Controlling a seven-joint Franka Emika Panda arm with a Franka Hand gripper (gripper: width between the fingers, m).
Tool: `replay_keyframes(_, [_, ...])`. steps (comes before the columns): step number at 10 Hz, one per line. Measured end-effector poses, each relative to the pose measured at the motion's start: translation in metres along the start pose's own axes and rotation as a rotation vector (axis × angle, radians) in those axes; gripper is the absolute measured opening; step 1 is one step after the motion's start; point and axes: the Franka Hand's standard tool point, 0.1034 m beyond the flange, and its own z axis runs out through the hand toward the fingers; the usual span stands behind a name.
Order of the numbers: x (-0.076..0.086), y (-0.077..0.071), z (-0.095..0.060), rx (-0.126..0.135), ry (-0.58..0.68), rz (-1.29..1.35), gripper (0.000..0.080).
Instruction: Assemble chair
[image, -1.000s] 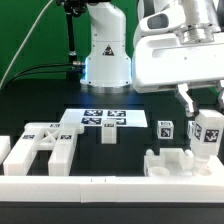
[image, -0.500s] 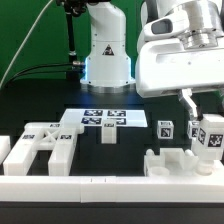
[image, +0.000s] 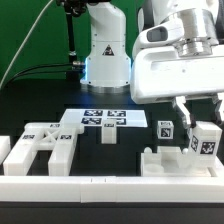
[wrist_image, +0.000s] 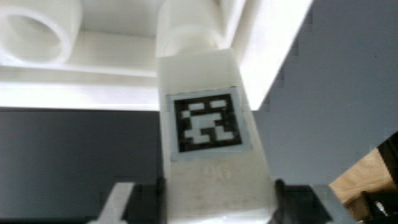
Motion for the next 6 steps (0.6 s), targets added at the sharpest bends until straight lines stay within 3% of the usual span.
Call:
replay_keyframes(5, [-0.0024,0.0012,0.0022,-0.002,0.002,-0.005,0.0282])
replay_keyframes(6, [-0.0025,0.0012,0.0023,-0.002,0.002,-0.006,0.0478])
